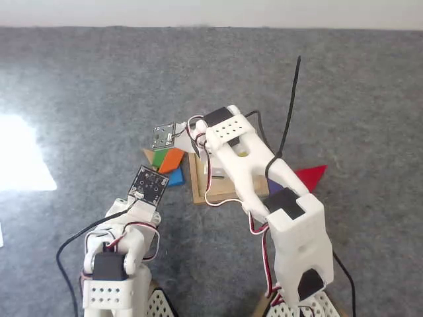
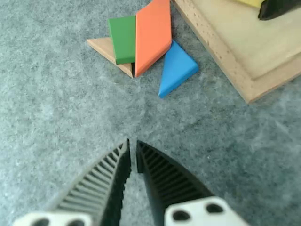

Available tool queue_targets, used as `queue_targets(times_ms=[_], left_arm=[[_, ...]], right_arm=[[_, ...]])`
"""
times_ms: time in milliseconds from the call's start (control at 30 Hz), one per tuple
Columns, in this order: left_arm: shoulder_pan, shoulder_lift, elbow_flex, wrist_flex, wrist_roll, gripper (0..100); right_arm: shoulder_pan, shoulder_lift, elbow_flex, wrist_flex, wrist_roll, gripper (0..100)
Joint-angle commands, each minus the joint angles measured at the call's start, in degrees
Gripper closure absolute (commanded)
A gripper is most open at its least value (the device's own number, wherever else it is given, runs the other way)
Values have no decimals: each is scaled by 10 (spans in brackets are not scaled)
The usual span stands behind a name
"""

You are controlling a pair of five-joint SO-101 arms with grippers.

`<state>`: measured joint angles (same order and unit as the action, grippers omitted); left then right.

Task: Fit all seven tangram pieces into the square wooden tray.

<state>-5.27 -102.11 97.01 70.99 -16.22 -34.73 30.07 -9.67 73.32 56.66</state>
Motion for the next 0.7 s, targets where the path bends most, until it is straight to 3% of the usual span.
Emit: queue_targets(times_ms=[0, 333, 667], left_arm=[[-3, 4, -5, 4, 4, 980], [-3, 4, -5, 4, 4, 980], [-3, 4, -5, 4, 4, 980]], right_arm=[[20, -47, -8, -6, 6, 608], [39, -46, -40, -6, 7, 578], [103, -47, -82, -3, 4, 578]])
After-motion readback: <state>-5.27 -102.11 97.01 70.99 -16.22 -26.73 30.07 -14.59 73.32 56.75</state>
